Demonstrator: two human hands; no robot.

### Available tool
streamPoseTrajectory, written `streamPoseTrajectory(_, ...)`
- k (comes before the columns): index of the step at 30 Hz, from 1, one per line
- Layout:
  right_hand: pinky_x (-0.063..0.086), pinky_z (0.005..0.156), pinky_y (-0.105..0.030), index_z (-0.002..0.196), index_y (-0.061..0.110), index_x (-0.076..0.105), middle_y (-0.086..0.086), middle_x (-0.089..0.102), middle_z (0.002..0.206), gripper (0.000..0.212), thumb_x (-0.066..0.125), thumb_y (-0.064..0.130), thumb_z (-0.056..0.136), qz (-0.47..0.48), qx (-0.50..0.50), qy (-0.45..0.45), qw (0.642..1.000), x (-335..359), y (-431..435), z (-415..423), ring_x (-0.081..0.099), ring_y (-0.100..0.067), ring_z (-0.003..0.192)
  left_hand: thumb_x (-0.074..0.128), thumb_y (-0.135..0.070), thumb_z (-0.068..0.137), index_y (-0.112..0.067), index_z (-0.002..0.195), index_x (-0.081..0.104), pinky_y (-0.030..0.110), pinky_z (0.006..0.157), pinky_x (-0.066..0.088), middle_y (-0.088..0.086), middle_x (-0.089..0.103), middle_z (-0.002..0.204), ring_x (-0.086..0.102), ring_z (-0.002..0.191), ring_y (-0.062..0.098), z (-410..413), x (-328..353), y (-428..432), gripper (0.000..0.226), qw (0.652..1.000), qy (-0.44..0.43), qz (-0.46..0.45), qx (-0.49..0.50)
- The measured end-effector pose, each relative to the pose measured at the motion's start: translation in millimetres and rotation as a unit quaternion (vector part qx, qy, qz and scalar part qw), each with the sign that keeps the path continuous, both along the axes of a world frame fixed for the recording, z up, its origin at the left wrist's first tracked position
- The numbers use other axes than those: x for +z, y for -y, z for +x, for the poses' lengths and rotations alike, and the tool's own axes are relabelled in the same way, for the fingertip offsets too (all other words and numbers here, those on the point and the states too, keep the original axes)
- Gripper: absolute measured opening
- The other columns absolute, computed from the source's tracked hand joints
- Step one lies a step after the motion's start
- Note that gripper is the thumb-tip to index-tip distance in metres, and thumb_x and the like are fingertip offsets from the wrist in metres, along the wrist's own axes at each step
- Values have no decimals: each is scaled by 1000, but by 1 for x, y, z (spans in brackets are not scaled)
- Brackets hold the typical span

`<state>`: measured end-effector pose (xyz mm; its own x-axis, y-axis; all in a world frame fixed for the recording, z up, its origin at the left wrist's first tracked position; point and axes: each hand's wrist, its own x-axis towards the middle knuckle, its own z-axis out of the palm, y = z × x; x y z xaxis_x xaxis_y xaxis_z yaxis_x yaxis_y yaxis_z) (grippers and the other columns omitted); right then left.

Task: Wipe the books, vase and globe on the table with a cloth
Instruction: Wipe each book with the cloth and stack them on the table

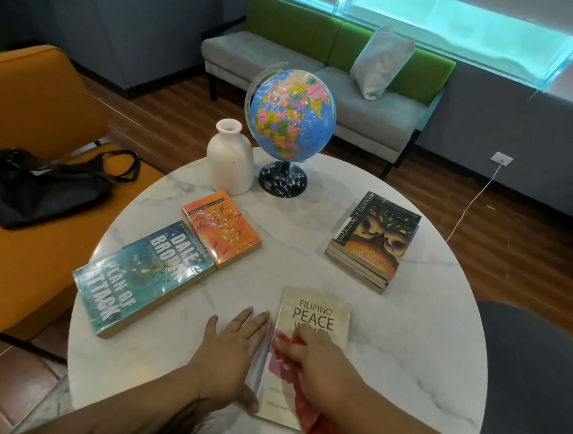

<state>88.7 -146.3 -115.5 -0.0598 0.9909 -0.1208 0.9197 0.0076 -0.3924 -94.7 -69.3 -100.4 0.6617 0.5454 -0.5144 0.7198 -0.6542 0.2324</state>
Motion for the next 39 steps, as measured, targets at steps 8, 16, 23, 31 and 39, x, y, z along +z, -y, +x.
streamPoseTrajectory(8,47,78,-22,104,37,60,8,54,104,19,50,50,95,-1,-73,-67,995,1,-21,0,54,-15,96,67,-72,65,-24,151,-16,58,113,-4,-13,-25,157,-28,138,5,-3,1,3,129,1000,-2,3,11)
streamPoseTrajectory(16,41,99,-29,128,45,53,5,48,122,32,42,31,102,-54,-72,-39,995,-3,-34,6,48,-20,111,67,-70,67,-24,151,-16,60,112,-3,-12,-24,157,-23,145,12,-2,3,3,127,1000,-5,0,0)
streamPoseTrajectory(23,47,89,-26,123,32,57,11,52,107,31,44,45,98,-31,-4,-31,999,-8,-18,16,54,-8,97,68,-62,74,-28,152,-12,62,111,-5,-12,-18,159,-20,146,12,4,10,3,117,999,1,-2,-47)
streamPoseTrajectory(31,46,79,-14,113,33,61,11,54,104,44,35,62,94,-53,-48,-40,997,-4,-18,21,56,2,88,70,-59,74,-27,153,-8,61,112,-5,-12,-15,160,-18,146,11,5,11,2,115,999,2,-8,-49)
streamPoseTrajectory(39,46,95,-29,137,34,47,7,46,118,37,38,35,102,-52,-122,9,991,-7,-46,30,50,-16,105,70,-61,72,-27,153,-7,61,111,-3,-12,-14,160,-18,146,11,5,7,1,117,998,11,-1,-54)
